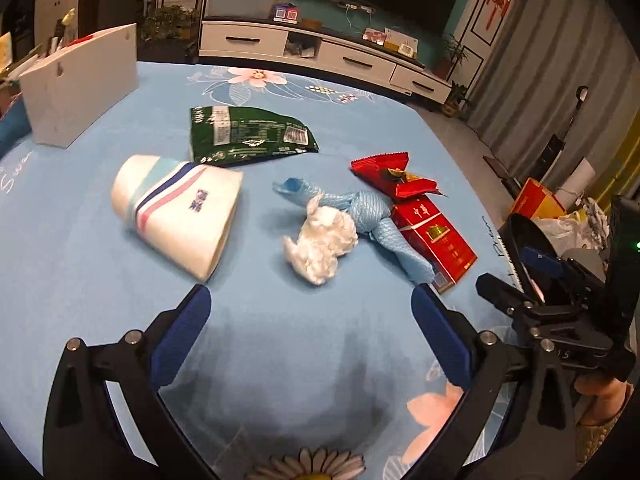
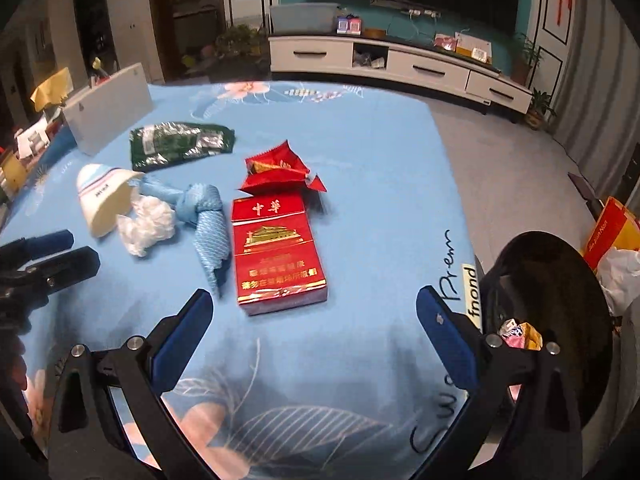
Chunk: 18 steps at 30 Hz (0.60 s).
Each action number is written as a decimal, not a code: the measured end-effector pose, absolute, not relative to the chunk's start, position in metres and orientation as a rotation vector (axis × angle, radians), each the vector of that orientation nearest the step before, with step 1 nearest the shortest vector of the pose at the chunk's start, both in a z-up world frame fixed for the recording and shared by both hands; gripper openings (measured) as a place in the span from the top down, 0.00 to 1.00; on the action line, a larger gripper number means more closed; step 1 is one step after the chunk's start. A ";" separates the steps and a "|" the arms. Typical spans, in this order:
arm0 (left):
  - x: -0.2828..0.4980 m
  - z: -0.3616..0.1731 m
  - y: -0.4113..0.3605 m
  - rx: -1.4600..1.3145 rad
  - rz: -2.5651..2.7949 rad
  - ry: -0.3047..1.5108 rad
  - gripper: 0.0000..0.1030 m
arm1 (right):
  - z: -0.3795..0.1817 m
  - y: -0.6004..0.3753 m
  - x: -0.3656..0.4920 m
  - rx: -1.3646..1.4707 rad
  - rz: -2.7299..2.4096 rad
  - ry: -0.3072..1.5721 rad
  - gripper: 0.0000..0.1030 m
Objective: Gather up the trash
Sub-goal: 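Move both tools back over the table toward the tissue and red box, then grasp the white tissue with the left tool while the right tool grasps the red cigarette box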
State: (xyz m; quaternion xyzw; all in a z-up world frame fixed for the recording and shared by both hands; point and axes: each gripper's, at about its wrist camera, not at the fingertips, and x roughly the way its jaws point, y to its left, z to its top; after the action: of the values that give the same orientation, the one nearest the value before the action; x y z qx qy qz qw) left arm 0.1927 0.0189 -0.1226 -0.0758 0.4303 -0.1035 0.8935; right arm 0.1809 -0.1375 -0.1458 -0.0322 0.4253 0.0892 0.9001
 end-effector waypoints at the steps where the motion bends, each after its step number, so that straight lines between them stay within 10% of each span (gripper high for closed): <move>1: 0.196 -0.124 0.017 -0.152 -0.215 0.895 0.03 | -0.148 -0.138 0.185 -0.073 0.188 0.885 0.03; 7: 0.216 -0.134 0.007 -0.111 -0.208 0.930 0.23 | -0.155 -0.134 0.198 -0.121 0.205 0.904 0.11; 18: 0.238 -0.144 0.000 -0.061 -0.187 0.948 0.27 | -0.160 -0.125 0.208 -0.138 0.267 0.917 0.16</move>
State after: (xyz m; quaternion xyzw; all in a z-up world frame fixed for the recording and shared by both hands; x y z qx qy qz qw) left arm 0.2380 -0.0004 -0.1441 -0.0292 0.4558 -0.0900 0.8850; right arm 0.2077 -0.1250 -0.1600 -0.0664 0.4409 0.1283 0.8859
